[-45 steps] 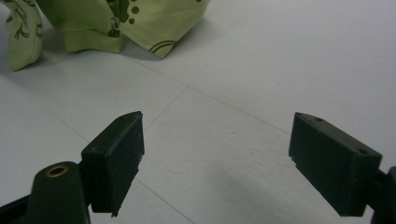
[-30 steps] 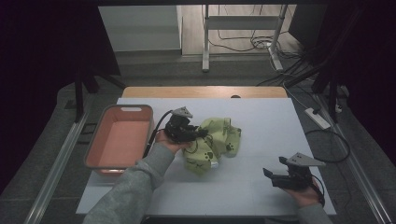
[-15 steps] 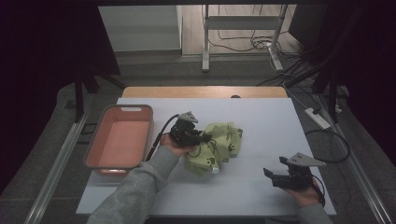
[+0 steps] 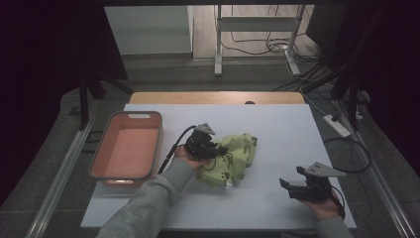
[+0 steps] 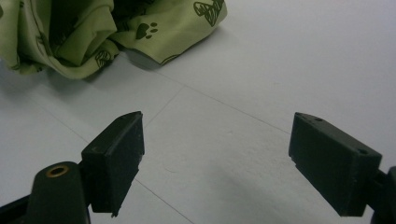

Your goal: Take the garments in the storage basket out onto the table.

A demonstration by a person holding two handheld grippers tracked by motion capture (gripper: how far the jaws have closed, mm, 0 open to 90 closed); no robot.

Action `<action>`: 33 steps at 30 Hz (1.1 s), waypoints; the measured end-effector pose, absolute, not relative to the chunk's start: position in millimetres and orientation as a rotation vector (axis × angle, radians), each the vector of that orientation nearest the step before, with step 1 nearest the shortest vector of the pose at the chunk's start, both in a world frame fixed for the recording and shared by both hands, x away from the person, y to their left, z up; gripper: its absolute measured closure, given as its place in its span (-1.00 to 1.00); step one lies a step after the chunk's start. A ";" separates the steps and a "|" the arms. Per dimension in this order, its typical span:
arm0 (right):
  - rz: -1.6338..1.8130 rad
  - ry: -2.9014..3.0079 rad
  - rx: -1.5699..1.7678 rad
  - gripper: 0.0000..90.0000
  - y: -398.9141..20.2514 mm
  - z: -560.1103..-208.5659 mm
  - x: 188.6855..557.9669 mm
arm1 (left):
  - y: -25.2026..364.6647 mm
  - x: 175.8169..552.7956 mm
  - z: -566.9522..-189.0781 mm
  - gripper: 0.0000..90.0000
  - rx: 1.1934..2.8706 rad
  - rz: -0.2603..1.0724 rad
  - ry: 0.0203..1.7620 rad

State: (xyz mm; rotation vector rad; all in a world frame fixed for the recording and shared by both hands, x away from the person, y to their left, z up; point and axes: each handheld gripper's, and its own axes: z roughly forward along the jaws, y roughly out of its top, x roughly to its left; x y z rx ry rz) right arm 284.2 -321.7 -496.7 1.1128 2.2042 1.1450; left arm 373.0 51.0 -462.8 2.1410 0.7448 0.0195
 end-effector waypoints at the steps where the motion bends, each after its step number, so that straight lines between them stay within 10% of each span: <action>1: 1.145 2.204 1.112 -0.58 -321.8 -496.7 284.2 | 49.4 372.9 -464.2 0.68 2.145 0.020 0.742; 28: 1.144 2.200 1.116 -0.58 -323.9 -496.4 282.7 | 28.5 376.6 -488.1 0.60 2.189 -0.005 0.750; 33: 1.145 2.194 1.121 -0.58 -325.0 -496.3 281.5 | 29.0 375.5 -485.1 0.32 2.160 -0.008 0.751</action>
